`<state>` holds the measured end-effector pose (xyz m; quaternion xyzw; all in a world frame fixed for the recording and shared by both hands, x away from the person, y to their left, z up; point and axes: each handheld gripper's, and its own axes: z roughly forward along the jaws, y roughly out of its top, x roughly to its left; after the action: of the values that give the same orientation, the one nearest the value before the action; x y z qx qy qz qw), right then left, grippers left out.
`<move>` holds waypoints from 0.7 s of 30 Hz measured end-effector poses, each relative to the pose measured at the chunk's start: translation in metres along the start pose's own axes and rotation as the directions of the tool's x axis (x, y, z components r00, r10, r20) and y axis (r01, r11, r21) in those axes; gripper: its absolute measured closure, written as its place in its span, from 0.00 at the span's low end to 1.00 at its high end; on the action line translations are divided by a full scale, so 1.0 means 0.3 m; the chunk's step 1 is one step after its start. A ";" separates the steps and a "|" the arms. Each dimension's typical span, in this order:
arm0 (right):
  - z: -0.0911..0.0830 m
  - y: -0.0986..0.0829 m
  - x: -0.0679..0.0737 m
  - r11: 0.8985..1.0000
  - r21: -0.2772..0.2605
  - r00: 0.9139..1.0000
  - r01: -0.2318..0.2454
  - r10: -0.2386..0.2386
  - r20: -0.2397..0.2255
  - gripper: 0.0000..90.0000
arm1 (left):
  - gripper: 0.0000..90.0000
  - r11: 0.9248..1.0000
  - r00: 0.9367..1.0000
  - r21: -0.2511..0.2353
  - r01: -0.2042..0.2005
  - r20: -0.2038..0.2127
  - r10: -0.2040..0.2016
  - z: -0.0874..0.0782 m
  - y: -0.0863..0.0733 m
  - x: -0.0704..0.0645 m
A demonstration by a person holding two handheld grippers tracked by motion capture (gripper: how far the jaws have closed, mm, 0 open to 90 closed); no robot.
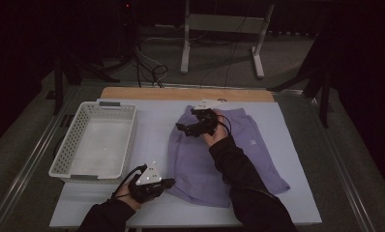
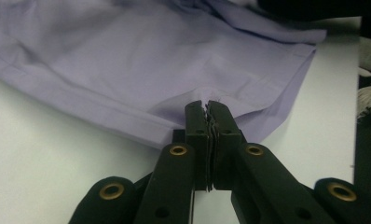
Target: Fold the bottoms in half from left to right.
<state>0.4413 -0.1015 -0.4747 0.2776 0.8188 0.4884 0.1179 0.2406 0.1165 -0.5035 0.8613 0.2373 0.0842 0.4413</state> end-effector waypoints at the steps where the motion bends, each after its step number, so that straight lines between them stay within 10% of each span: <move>1: 0.000 0.000 0.000 1.000 0.000 1.000 0.000 0.000 0.000 0.10 | 0.99 1.000 1.000 0.000 0.000 0.000 0.000 0.000 0.000 0.000; 9: 0.070 0.048 -0.017 0.999 0.024 0.997 -0.045 0.043 0.063 0.10 | 0.99 1.000 1.000 -0.006 0.002 0.004 -0.002 -0.008 -0.001 0.004; 17: 0.170 0.037 -0.037 0.986 0.056 0.977 -0.157 0.147 0.153 0.11 | 0.99 1.000 1.000 -0.010 0.010 0.007 -0.010 -0.006 -0.005 0.009; 21: 0.218 0.022 -0.045 0.971 0.121 0.952 -0.208 0.172 0.253 0.20 | 0.99 1.000 1.000 -0.007 -0.006 0.006 0.006 -0.003 -0.004 0.003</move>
<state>0.4851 -0.0587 -0.5025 0.4203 0.8015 0.3989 0.1481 0.2406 0.1180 -0.5041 0.8607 0.2332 0.0836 0.4449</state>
